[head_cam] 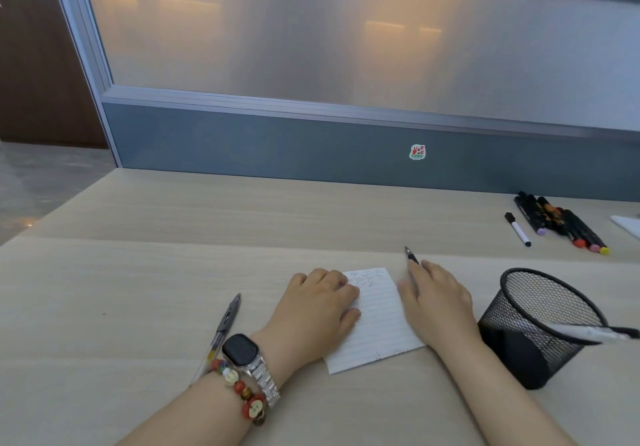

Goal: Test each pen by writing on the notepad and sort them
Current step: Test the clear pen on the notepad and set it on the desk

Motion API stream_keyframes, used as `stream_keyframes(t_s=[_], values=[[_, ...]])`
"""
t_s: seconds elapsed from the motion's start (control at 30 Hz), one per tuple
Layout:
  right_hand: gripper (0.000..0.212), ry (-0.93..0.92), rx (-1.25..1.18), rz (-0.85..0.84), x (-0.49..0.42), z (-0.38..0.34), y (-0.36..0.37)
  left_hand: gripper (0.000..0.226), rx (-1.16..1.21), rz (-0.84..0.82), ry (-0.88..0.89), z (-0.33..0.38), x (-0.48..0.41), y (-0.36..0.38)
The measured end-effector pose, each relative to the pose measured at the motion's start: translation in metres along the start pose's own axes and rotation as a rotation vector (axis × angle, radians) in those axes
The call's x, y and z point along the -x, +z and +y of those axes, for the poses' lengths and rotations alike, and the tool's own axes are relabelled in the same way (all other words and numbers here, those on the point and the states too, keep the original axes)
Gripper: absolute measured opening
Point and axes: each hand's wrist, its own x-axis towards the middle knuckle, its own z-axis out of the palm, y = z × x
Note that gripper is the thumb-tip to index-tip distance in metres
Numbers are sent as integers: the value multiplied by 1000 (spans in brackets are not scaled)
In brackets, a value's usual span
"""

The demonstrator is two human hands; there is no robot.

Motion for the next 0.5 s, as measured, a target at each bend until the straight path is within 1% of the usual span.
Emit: stream_keyframes(t_s=[0.07, 0.17, 0.27, 0.5], values=[[48, -11, -27, 55, 1, -1, -3, 38, -11, -11, -4, 0, -1, -2], [38, -38, -101, 133, 3, -5, -7, 35, -11, -33, -14, 1, -1, -6], [30, -74, -153, 186, 5, -8, -8, 32, -12, -3, -21, 1, 1, -13], [23, -196, -156, 194, 13, -19, -9, 29, 5, 97, -107, 0, 12, -32]])
